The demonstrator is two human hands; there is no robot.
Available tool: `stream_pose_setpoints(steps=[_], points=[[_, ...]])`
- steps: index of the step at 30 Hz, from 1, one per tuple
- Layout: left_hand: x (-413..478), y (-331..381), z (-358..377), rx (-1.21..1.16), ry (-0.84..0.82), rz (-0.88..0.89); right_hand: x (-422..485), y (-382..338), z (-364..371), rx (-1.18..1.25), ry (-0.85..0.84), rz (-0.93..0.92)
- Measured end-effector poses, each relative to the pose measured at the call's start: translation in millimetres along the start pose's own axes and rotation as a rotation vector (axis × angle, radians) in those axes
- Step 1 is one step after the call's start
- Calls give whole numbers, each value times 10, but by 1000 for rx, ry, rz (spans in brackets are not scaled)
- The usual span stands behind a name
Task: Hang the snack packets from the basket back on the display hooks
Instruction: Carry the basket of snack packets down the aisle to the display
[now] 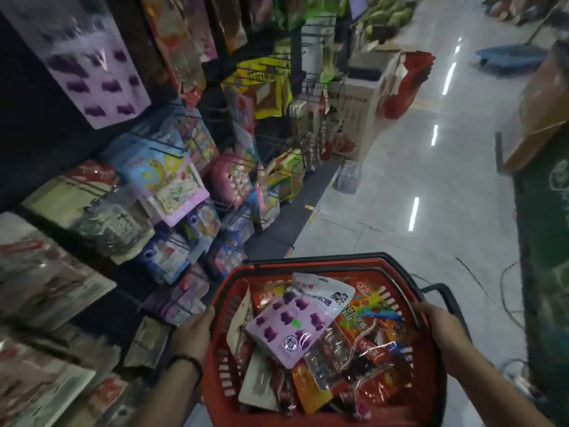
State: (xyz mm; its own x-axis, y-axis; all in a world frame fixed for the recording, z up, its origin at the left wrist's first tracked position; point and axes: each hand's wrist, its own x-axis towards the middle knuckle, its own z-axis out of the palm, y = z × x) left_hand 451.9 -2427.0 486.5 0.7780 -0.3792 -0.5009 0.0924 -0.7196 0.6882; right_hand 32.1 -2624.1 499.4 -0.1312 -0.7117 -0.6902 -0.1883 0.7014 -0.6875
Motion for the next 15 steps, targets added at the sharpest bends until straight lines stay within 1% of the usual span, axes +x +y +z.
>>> stream_pose_setpoints(steps=[2, 4, 7, 10, 12, 15], points=[[364, -8, 137, 41, 11, -29, 268, -351, 135, -22, -21, -22], [507, 115, 264, 30, 44, -66, 487, -697, 304, -41, -12, -50], [727, 271, 424, -97, 59, -113, 819, -1144, 592, -52, -56, -51], [942, 441, 547, -221, 78, -178, 1225, -1345, 835, -67, -46, -31], [1020, 539, 616, -310, 81, -199, 1432, -1528, 991, -123, -69, -14], [1286, 605, 792, -337, 79, -285, 1684, -1870, 1261, -211, -95, -35]])
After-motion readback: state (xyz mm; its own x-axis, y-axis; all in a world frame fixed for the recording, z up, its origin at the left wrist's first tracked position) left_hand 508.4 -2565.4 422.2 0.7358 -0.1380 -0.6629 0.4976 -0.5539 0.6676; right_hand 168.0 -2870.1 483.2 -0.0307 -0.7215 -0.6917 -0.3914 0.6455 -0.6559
